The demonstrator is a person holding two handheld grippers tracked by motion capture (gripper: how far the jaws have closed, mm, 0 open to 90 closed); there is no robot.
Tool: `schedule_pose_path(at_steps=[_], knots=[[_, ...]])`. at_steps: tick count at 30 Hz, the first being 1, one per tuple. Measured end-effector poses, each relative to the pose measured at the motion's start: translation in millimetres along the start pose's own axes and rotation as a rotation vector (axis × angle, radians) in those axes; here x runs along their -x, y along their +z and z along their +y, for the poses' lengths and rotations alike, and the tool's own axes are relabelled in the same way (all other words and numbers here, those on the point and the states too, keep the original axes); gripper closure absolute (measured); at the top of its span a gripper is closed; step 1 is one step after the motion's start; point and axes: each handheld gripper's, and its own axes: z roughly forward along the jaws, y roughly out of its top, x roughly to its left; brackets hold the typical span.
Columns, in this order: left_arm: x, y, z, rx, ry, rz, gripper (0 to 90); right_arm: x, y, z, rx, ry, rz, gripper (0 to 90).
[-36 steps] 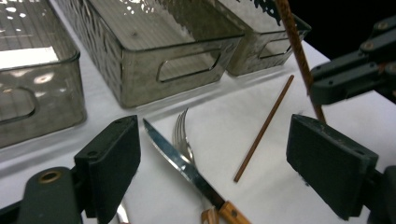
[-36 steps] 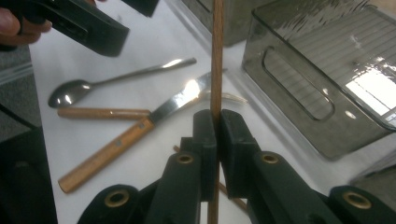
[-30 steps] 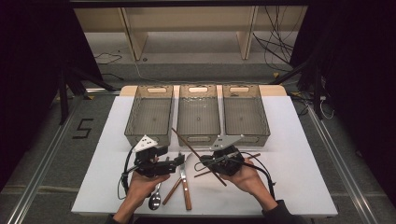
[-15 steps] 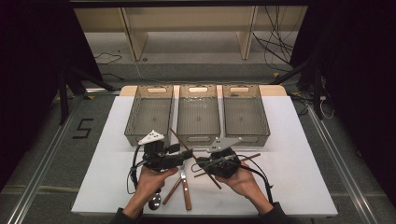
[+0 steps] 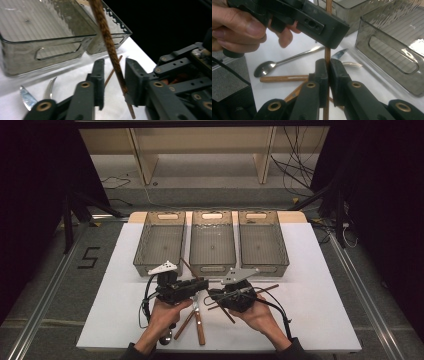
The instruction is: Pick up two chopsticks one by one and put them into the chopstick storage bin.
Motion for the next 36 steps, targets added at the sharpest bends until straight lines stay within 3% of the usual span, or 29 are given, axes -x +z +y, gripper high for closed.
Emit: schedule_pose_path(at_steps=[8,13,20,26,32,36], knots=[[-2.7,-1.0,0.9,0.000,-0.034,-0.085,83.5,-1.7,0.3,-0.3,0.012,-0.001,0.000,85.5],[-3.1,-3.0,1.9,0.003,-0.035,-0.102,84.5,-2.5,-0.4,0.1,0.020,0.001,0.002,84.6],[-10.4,-13.0,10.4,0.006,-0.030,-0.086,84.7,4.9,-16.3,-4.8,0.053,0.015,0.000,64.7],[-25.4,-28.0,25.7,0.016,-0.037,-0.054,84.7,15.9,-30.2,-27.5,0.021,0.020,-0.036,47.6],[-34.3,-47.2,52.5,0.015,-0.010,-0.010,84.7,22.5,-37.6,-44.0,-0.001,0.034,-0.043,40.4],[-42.9,-57.4,73.1,0.010,-0.014,0.010,84.7,26.7,-41.7,-53.6,-0.003,0.054,-0.041,36.7]])
